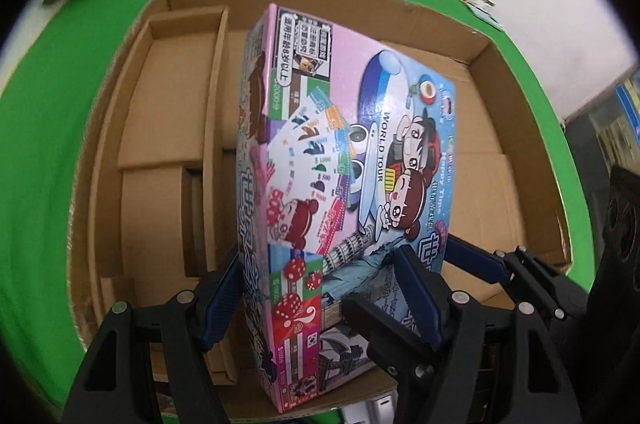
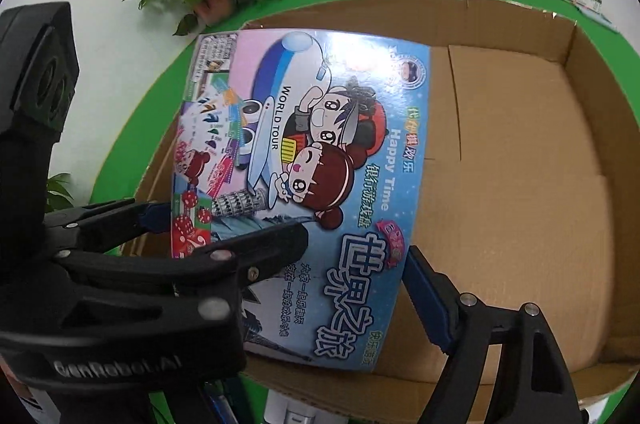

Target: Organize rigid objects

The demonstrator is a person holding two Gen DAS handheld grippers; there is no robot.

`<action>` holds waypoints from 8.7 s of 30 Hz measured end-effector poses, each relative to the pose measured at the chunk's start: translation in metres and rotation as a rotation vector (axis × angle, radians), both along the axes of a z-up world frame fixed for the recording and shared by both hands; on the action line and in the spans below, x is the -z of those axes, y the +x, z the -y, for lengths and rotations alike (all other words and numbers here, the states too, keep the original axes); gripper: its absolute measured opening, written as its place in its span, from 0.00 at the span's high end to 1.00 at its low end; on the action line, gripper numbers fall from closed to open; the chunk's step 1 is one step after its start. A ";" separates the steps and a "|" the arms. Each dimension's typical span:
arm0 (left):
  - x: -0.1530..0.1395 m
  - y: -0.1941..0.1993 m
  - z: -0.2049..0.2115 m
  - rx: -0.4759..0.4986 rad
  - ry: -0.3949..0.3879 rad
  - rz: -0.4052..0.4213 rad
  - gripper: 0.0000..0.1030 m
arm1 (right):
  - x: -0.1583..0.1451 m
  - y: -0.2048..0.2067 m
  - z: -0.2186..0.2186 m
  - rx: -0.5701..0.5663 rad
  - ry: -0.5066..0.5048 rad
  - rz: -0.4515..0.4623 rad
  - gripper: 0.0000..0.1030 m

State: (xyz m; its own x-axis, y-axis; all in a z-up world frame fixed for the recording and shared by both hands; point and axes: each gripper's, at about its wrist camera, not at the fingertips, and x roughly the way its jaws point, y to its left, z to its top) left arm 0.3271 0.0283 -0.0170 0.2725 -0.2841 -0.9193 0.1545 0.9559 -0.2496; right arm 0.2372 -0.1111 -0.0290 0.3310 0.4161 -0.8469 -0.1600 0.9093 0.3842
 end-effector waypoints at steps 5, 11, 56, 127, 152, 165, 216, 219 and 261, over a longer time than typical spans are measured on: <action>-0.002 0.000 -0.003 -0.002 0.049 0.007 0.31 | 0.017 0.004 0.002 -0.007 0.031 -0.039 0.30; -0.009 -0.001 -0.011 -0.026 0.040 0.020 0.31 | 0.021 0.007 -0.002 0.006 0.037 -0.054 0.30; -0.122 -0.267 -0.061 -0.227 0.072 0.631 0.01 | -0.136 -0.321 0.074 0.082 -0.109 0.541 0.01; -0.100 -0.222 0.085 0.203 -0.159 0.300 0.21 | -0.062 -0.266 0.060 0.041 0.077 0.282 0.20; -0.098 -0.008 0.089 0.178 -0.169 0.136 0.24 | -0.070 -0.023 0.078 0.037 0.044 0.131 0.20; 0.006 0.033 0.091 0.171 -0.176 -0.092 0.25 | 0.047 -0.003 0.076 0.085 0.050 -0.129 0.20; -0.074 -0.231 0.052 -0.082 -0.022 0.538 0.07 | 0.012 -0.236 0.140 0.153 -0.115 0.172 0.21; -0.066 -0.226 0.060 -0.038 -0.065 0.447 0.07 | 0.024 -0.237 0.146 0.187 -0.103 0.147 0.29; -0.042 -0.202 0.077 0.168 -0.283 0.153 0.26 | -0.008 -0.245 0.093 0.068 0.088 0.121 0.26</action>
State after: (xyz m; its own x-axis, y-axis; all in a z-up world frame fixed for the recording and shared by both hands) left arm 0.1246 -0.0483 0.0246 0.3290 -0.5739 -0.7499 0.3600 0.8104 -0.4623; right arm -0.0073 -0.2037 -0.0206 0.4583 0.4602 -0.7604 -0.1490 0.8832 0.4447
